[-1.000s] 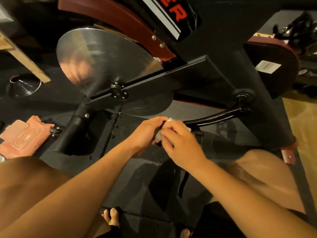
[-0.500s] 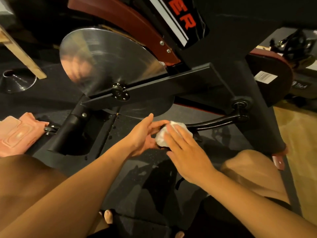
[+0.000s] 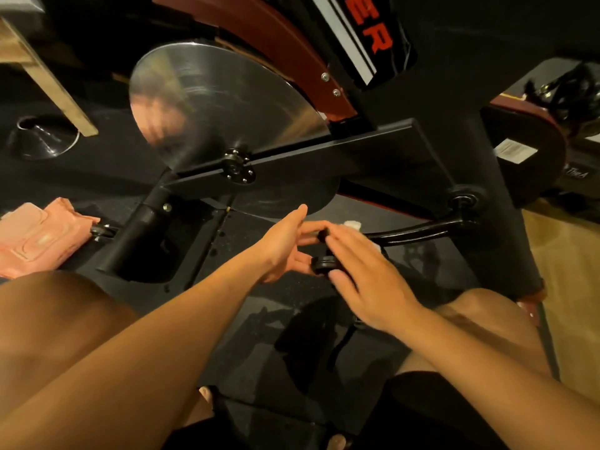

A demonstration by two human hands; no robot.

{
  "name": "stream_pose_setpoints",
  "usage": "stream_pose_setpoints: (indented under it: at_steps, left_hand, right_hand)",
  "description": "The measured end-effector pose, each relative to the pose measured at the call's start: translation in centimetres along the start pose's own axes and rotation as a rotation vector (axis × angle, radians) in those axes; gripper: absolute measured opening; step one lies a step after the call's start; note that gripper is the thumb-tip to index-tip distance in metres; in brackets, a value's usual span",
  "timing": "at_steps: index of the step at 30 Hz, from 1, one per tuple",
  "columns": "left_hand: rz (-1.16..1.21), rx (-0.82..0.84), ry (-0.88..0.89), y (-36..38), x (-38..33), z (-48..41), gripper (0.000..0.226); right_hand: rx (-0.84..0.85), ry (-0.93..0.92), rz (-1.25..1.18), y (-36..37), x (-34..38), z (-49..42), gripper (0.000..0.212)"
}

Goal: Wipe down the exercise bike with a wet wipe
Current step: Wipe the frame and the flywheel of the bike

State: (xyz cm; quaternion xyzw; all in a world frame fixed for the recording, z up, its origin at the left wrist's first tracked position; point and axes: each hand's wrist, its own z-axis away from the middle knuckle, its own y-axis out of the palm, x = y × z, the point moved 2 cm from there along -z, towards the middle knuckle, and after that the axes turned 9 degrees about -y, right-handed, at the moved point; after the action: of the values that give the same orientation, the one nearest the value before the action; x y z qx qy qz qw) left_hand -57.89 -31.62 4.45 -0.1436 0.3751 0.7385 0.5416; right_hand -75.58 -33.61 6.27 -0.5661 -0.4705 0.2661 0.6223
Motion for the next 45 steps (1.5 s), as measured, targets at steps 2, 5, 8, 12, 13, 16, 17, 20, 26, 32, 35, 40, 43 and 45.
stream_pose_setpoints:
  at_steps: [2, 5, 8, 12, 13, 16, 17, 20, 26, 32, 35, 40, 43, 45]
  left_hand:
    - [-0.018, -0.002, -0.001, 0.1, -0.2, 0.1, 0.06]
    - [-0.005, 0.014, -0.005, -0.1, -0.2, 0.3, 0.057]
    - [0.009, 0.031, -0.008, -0.3, -0.1, 0.3, 0.058]
    - [-0.038, 0.051, 0.003, 0.0, -0.1, 0.1, 0.065]
    - [-0.047, 0.05, 0.009, 0.0, -0.1, 0.1, 0.065]
    - [-0.082, 0.061, -0.002, 0.2, -0.4, 0.2, 0.061]
    - [-0.107, 0.068, -0.007, 0.4, -0.6, 0.3, 0.06]
    - [-0.14, 0.082, -0.021, 1.0, -1.2, 0.7, 0.058]
    - [-0.226, 0.063, 0.004, 1.8, -1.7, 1.0, 0.053]
    - [-0.242, -0.002, 0.06, 1.6, -1.6, 0.8, 0.045]
    - [-0.207, -0.005, 0.023, 1.0, -1.2, 0.8, 0.051]
    - [-0.182, -0.017, 0.005, 1.0, -1.5, 1.1, 0.042]
    - [-0.228, -0.032, 0.028, 1.4, -1.8, 1.1, 0.038]
    - [-0.288, -0.067, 0.06, 1.8, -1.9, 1.1, 0.033]
  right_hand:
    - [-0.116, 0.117, -0.206, -0.4, -1.0, 1.5, 0.049]
    - [-0.335, 0.171, -0.32, -1.8, -1.5, 2.3, 0.048]
    - [-0.464, 0.034, -0.256, -3.2, 0.2, 1.5, 0.038]
    - [-0.284, -0.124, -0.149, -1.5, 2.4, -2.7, 0.04]
    - [-0.188, -0.178, -0.082, -0.6, 2.7, -3.1, 0.042]
    - [-0.128, -0.285, 0.09, 0.8, 2.0, -1.6, 0.033]
    - [-0.136, -0.318, 0.113, 0.5, 1.7, -1.0, 0.03]
    - [-0.036, -0.463, 0.197, -1.0, 0.9, -0.6, 0.027]
    - [-0.153, -0.361, 0.063, -6.1, -0.4, -2.5, 0.029]
    - [-0.332, -0.084, -0.044, -3.3, -0.2, -4.8, 0.035]
    - [-0.188, -0.149, -0.042, -1.2, -0.8, -2.7, 0.036]
    - [-0.132, 0.059, 0.042, -3.9, -6.2, 2.6, 0.038]
    - [-0.433, 0.028, 0.101, -6.8, -5.7, 1.2, 0.035]
    - [-0.621, -0.12, 0.211, -9.5, -3.8, -2.3, 0.023]
